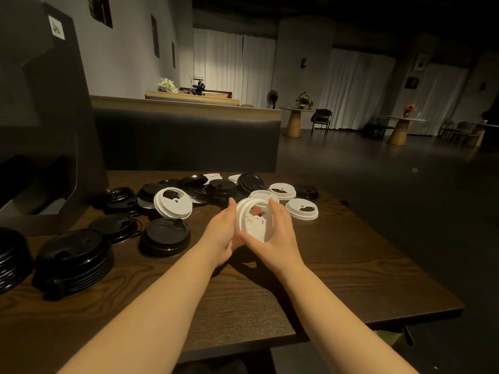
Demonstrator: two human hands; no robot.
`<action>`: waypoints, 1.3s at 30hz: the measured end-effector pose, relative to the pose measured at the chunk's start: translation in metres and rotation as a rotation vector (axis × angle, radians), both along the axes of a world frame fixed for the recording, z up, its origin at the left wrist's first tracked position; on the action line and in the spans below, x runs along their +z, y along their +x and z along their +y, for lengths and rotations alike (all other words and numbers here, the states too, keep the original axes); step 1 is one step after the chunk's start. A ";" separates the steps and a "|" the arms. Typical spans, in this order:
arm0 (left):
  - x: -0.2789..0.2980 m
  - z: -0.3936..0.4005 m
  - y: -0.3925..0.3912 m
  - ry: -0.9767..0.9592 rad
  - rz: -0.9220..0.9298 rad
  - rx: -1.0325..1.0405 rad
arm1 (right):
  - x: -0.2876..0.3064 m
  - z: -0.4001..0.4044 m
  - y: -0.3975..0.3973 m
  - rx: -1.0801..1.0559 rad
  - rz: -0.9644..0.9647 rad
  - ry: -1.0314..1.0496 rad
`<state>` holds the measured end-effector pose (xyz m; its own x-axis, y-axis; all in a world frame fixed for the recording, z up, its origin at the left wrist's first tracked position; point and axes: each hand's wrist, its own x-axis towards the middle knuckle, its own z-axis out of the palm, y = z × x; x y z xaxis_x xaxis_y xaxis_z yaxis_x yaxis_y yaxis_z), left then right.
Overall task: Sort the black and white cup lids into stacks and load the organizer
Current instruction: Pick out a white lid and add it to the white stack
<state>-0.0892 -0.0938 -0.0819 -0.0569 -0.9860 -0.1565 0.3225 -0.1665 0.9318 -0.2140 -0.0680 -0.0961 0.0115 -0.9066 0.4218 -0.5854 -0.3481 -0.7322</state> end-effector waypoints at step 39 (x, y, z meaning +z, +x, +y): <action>-0.003 -0.014 0.018 -0.019 0.070 0.171 | 0.005 -0.063 -0.061 -0.282 0.214 0.250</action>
